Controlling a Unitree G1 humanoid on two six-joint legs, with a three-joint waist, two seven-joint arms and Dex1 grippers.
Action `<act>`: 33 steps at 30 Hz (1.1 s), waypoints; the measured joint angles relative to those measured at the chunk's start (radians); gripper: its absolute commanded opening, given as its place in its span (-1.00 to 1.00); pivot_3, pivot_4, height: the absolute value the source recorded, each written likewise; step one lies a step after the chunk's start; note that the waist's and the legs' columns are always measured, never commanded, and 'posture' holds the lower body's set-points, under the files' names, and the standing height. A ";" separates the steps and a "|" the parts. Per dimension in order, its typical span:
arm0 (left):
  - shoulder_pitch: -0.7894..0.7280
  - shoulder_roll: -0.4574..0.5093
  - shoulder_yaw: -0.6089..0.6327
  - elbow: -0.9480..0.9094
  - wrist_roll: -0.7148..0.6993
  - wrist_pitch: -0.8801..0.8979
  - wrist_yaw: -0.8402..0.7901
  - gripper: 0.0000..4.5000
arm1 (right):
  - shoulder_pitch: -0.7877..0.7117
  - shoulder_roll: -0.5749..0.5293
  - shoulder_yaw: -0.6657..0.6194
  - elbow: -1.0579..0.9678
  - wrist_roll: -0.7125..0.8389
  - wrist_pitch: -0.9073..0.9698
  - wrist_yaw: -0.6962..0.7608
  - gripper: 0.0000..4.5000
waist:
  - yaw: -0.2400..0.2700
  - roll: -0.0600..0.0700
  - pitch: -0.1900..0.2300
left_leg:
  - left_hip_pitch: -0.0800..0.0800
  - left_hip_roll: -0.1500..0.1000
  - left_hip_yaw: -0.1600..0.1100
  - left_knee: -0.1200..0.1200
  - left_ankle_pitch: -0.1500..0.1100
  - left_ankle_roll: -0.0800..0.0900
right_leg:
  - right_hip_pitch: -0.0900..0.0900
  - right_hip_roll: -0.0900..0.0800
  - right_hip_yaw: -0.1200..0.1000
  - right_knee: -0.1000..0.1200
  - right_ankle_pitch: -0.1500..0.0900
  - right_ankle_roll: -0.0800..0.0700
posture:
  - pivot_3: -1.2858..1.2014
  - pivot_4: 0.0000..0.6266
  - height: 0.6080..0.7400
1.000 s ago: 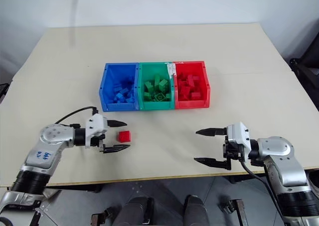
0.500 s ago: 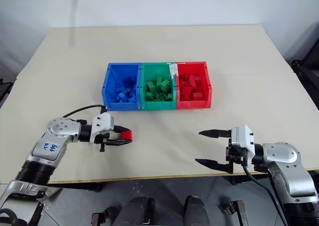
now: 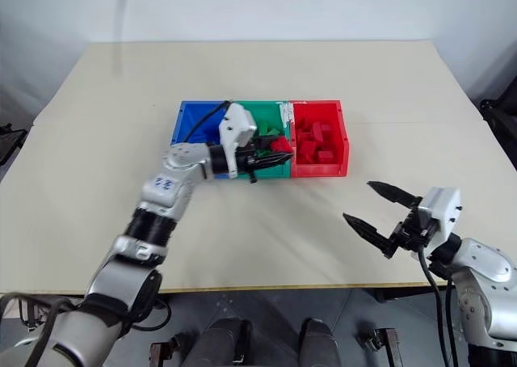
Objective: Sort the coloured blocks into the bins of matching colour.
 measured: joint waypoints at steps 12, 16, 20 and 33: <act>-0.288 -0.151 0.066 0.624 0.080 -0.328 0.097 0.11 | 0.142 0.085 -0.013 -0.160 -0.021 -0.020 -0.141 1.00 | 0.002 0.000 0.000 | -0.001 0.000 0.004 -0.001 0.000 0.001 | -0.001 0.000 0.000 -0.001 0.000 0.000 | 0.03 -0.52 1.00; -0.305 -0.152 0.073 0.664 0.094 -0.353 0.105 0.66 | 0.143 0.093 -0.007 -0.173 -0.025 -0.024 -0.153 1.00 | 0.001 -0.001 0.000 | -0.001 0.000 0.004 -0.001 0.000 0.001 | -0.001 0.000 0.000 -0.001 0.000 0.001 | 0.03 -0.52 1.00; -0.317 -0.129 0.087 0.660 0.100 -0.396 0.082 0.98 | 0.135 0.092 0.013 -0.172 -0.025 -0.025 -0.151 1.00 | 0.001 0.000 0.000 | -0.001 0.000 0.004 -0.001 0.000 0.001 | -0.001 0.000 0.000 -0.001 0.000 0.001 | 0.03 -0.52 1.00; 0.187 0.340 0.162 -0.053 -0.063 -0.253 -0.350 0.98 | -0.074 -0.011 0.150 0.020 -0.052 -0.026 0.056 1.00 | -0.045 0.000 0.000 | 0.000 0.003 -0.006 -0.001 0.000 0.001 | -0.002 0.000 0.000 0.000 0.000 0.000 | 0.03 -0.52 1.00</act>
